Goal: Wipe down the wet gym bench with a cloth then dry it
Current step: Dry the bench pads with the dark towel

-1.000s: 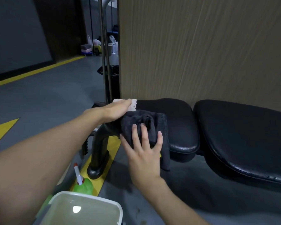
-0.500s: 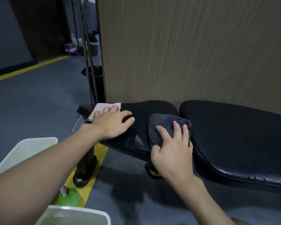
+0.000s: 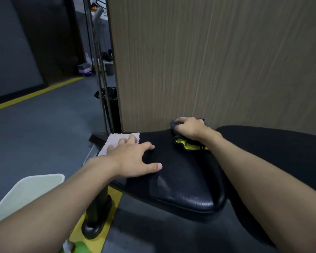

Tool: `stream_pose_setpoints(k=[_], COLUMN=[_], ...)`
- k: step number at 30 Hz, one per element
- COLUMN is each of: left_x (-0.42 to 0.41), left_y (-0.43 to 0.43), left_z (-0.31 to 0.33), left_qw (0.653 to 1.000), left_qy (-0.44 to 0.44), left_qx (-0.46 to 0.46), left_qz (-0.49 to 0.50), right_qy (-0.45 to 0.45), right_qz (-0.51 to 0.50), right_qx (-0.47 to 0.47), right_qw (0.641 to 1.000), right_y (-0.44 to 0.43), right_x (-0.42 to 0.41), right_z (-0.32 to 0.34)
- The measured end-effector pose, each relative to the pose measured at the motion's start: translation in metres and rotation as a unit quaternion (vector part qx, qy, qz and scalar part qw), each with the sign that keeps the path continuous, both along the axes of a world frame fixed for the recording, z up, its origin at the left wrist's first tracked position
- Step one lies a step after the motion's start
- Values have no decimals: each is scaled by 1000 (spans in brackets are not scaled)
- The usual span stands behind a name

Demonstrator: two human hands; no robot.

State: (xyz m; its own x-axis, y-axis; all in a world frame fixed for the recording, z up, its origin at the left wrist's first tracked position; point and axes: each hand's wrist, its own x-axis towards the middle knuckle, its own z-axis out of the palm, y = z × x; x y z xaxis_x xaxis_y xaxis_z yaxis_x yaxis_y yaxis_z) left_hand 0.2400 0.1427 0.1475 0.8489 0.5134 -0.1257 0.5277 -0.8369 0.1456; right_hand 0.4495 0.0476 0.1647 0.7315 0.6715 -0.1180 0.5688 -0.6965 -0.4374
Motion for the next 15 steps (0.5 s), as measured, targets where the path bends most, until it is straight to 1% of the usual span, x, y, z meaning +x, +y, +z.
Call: stream_pose_setpoints(k=[3,8,12,15], left_x=[2,4,2,1], left_y=[3,9,14,13], left_z=[2,0,-1,-1], left_qw=[1000,1000,999,999], left_qy=[-4,0,9,10], left_qx=[-15,-21,-36,-31], left_qz=[0,-3,-10,-14], right_qy=[-1,-11,-25,-90], right_qz=[52,154,153,125], right_qx=[-29,-30,-8,26], right_qw=[998,988,988,988], right_y=[31,77,56,32], right_x=[-2,-29,-28,-37], right_z=[2,-1,-1,-7])
